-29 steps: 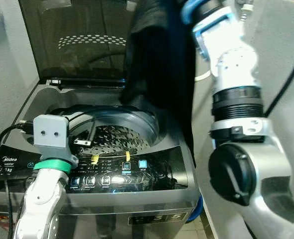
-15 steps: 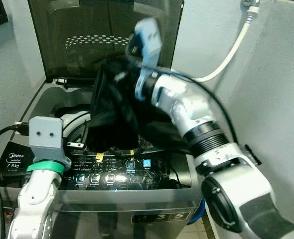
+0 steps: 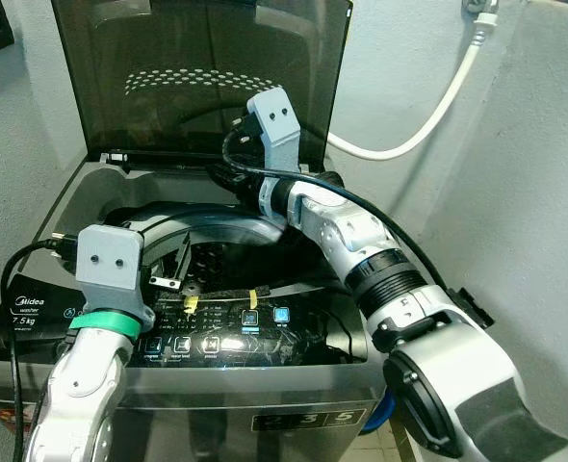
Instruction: Clothes washing
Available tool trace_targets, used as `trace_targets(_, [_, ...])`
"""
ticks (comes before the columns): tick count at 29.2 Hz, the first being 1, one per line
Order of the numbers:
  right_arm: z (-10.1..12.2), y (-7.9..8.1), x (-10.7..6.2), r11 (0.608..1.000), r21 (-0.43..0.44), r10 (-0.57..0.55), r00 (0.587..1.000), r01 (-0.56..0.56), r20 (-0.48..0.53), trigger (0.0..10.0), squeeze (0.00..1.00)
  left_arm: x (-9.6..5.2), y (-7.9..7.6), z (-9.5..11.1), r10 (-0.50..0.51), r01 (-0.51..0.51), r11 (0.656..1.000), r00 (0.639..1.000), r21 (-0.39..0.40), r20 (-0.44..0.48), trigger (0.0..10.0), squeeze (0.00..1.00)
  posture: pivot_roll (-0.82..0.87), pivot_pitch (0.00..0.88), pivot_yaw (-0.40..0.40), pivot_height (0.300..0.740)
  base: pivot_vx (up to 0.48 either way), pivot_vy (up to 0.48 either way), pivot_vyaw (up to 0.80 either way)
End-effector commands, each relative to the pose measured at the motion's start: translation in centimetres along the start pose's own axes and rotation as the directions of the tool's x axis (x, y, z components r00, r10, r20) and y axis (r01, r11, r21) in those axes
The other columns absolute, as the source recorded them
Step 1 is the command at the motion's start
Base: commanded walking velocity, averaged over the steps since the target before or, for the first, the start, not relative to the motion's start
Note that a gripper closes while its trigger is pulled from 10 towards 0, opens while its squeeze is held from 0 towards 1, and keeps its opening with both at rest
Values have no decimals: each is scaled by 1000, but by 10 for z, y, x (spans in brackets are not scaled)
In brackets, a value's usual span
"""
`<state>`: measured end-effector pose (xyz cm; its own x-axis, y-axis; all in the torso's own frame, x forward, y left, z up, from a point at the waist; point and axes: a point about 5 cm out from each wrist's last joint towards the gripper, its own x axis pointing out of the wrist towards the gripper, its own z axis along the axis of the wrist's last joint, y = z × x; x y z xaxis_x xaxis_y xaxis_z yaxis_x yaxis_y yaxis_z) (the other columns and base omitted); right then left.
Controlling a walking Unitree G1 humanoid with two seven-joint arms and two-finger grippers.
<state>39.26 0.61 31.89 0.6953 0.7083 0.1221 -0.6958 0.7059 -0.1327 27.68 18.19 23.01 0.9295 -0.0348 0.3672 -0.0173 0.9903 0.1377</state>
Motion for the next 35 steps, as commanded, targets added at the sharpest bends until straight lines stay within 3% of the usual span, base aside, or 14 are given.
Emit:
trace_targets(1, [1,2,2,1000,0,-3,1000,3,8,10000,0,-3,-3,-1,-17,17,1000,1000,-6,-6,10000,0,119,18,-3,740,0,0,0])
trace_targets(6, [6,-5,0,1000,-21,-11,1000,11,15,10000,0,-2,-5,0,-25,25,1000,1000,-12,-1,10000,0,115,17,6,740,0,0,0])
trace_targets(8, [20,-23,-9,999,-13,-49,996,50,75,10000,0,-1,-4,0,-31,31,999,1000,-11,0,10000,0,112,21,15,740,0,0,0])
trace_targets(13, [24,-37,-18,996,-26,-80,992,83,94,10000,0,0,-4,0,-38,38,999,999,-9,3,10000,0,111,22,19,740,0,0,0])
trace_targets(14, [21,-48,-27,993,-72,-88,993,93,74,10000,114,1,-4,1,-48,48,999,999,-8,3,10000,0,111,24,21,740,0,0,0])
trace_targets(15, [21,-48,-27,993,-72,-88,993,93,74,10000,114,1,-4,1,-48,48,999,999,-8,3,10000,0,111,24,21,740,0,0,0])
trace_targets(16, [5,-63,-46,985,-168,-52,998,48,-19,10000,1000,-1,-4,0,-92,92,996,996,9,-9,10000,0,108,26,28,740,0,0,0])
trace_targets(18, [5,-63,-46,985,-168,-52,998,48,-19,10000,1000,-1,-4,0,-92,92,996,996,9,-9,10000,0,108,26,28,740,0,0,0])
trace_targets(19, [-8,-71,-64,975,-221,-21,995,-2,-98,10000,1000,-5,-4,-1,-132,133,991,991,10,-21,10000,0,103,28,33,740,0,0,0])
trace_targets(20, [-8,-71,-64,975,-221,-21,995,-2,-98,10000,1000,-5,-4,-1,-132,133,991,991,10,-21,10000,0,103,28,33,740,0,0,0])
trace_targets(21, [-18,-74,-84,967,-247,11,985,-54,-171,10000,1000,-9,-4,-1,-168,169,986,985,7,-27,10000,0,103,28,33,740,0,0,0])
trace_targets(22, [-18,-74,-84,967,-247,11,985,-54,-171,10000,1000,-9,-4,-1,-168,169,986,985,7,-27,10000,0,103,28,33,740,0,0,0])
trace_targets(26, [-36,-69,-129,970,-201,68,949,-135,-309,10000,1000,-20,1,5,-253,253,967,967,13,-15,10000,0,98,37,46,740,0,0,0])
trace_targets(35, [-56,-82,-147,988,-144,-104,932,57,-348,10000,1000,-22,12,7,-259,260,965,965,36,-28,10000,0,98,41,48,740,0,0,0])
